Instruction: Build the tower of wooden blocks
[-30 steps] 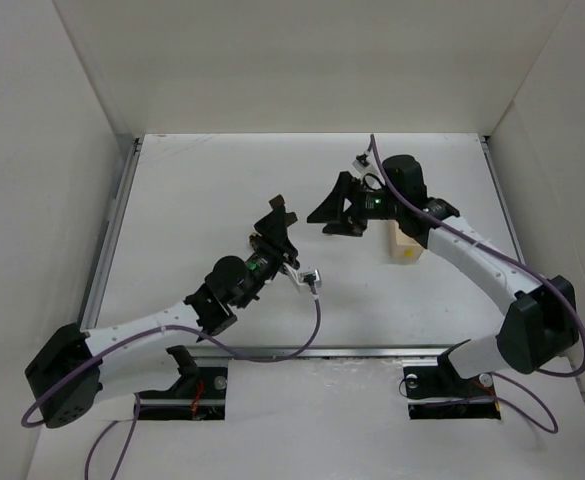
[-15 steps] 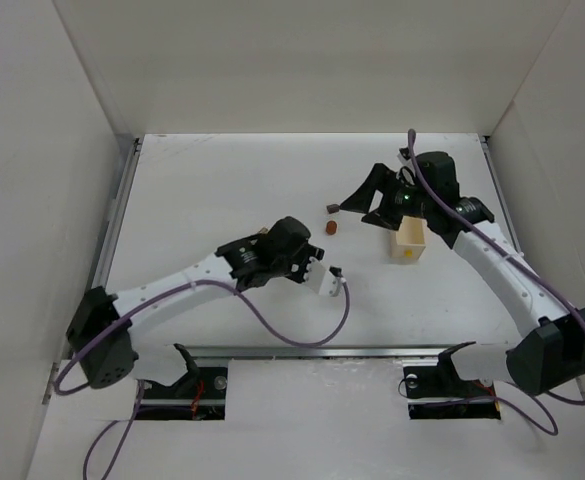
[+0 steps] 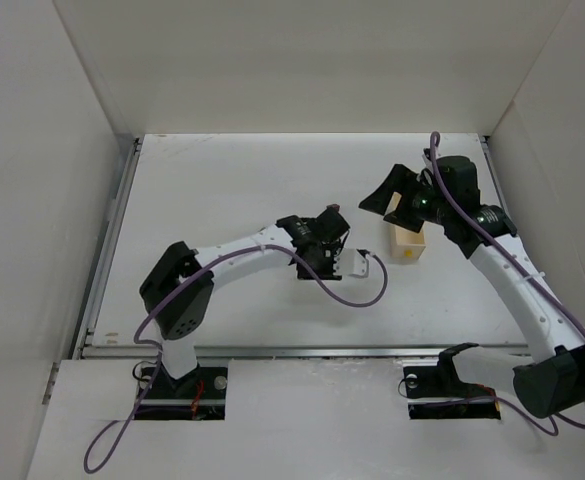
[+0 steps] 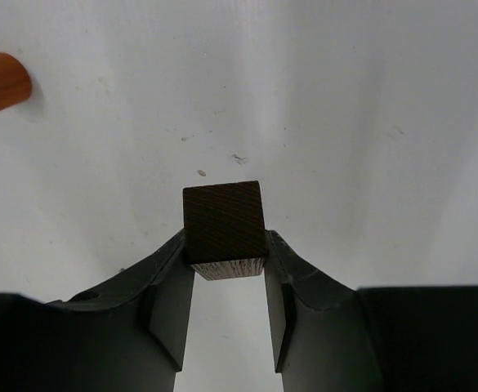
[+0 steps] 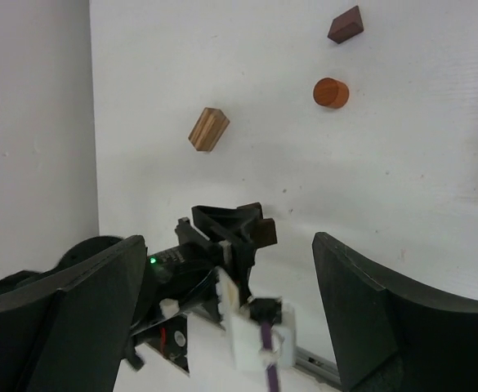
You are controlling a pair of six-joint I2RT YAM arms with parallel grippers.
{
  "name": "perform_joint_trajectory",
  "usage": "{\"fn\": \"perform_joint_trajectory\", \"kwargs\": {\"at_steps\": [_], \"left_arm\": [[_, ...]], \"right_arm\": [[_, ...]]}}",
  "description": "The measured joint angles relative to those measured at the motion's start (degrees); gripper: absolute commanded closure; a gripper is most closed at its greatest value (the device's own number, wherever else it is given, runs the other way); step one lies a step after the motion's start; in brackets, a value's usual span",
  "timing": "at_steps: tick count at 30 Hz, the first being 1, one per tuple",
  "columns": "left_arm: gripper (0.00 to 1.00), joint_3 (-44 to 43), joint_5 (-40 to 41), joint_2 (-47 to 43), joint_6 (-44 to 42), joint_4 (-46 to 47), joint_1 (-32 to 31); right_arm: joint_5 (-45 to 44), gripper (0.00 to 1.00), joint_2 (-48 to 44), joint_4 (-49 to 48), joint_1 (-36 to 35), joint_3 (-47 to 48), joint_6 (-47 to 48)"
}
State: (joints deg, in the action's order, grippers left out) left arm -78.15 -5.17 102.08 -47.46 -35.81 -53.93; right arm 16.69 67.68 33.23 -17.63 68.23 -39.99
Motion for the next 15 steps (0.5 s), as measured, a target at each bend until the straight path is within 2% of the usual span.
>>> {"fn": "perform_joint_trajectory", "kwargs": {"at_steps": [8, 10, 11, 14, 15], "left_arm": [[1.0, -2.82, 8.02, 12.04, 3.43, -1.36, -0.02], [0.95, -6.38, 9.53, 14.4, 4.48, -3.15, -0.07], [0.85, -8.31, 10.29, 15.85, 5.07, -3.54, -0.07], [0.62, -12.48, 11.45, 18.64, 6.45, -4.57, 0.02], [0.48, -12.9, 11.45, 18.91, 6.64, -4.74, 0.04]], "right_arm": [[-1.64, 0.12, -0.55, 1.46, 0.04, 0.0, 0.79], [-1.75, 0.12, -0.52, 1.75, 0.04, 0.0, 1.03], [-1.77, 0.12, -0.52, 2.05, 0.04, 0.0, 1.16], [-1.86, 0.12, -0.52, 2.91, 0.04, 0.0, 1.38], [-1.88, 0.12, -0.52, 3.1, 0.04, 0.0, 1.46]]}}
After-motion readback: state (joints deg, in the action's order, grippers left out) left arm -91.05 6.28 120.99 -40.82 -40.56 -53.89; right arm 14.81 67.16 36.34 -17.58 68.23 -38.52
